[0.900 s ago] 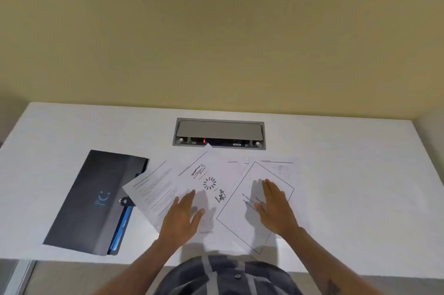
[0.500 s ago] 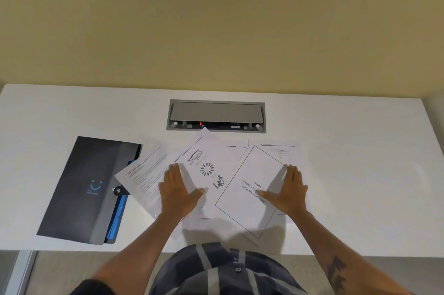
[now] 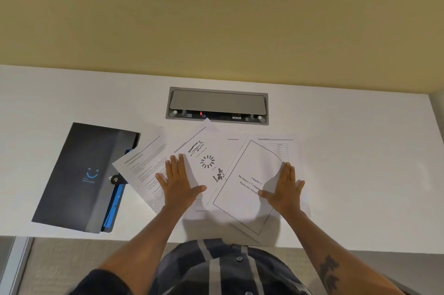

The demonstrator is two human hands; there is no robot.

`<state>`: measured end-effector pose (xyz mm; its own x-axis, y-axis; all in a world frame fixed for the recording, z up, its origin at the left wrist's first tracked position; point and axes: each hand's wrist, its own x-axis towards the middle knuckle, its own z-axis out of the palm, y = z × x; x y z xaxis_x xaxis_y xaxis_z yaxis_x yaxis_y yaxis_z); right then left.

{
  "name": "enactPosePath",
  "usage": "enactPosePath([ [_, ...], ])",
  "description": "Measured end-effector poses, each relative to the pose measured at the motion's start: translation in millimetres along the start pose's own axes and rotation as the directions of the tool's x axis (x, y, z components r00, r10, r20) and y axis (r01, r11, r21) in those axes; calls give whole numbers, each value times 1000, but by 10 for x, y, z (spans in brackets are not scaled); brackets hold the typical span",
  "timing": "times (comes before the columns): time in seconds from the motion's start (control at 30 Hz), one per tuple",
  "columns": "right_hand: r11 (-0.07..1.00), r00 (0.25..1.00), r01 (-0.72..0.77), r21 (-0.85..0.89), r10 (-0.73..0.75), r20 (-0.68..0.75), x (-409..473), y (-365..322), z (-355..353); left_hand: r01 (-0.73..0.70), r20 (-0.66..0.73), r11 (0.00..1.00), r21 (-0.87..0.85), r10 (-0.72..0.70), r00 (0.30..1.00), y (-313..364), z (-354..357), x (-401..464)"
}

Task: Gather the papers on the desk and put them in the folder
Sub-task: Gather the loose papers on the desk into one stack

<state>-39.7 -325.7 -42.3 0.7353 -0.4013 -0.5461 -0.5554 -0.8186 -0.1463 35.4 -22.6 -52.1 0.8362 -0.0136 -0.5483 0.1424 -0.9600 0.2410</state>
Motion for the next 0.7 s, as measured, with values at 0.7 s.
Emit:
enactPosePath([
  [0.7, 694, 972, -102, 713, 222, -76, -331, -115, 265, -68, -141, 701, -710, -46, 989, -7, 85, -266],
])
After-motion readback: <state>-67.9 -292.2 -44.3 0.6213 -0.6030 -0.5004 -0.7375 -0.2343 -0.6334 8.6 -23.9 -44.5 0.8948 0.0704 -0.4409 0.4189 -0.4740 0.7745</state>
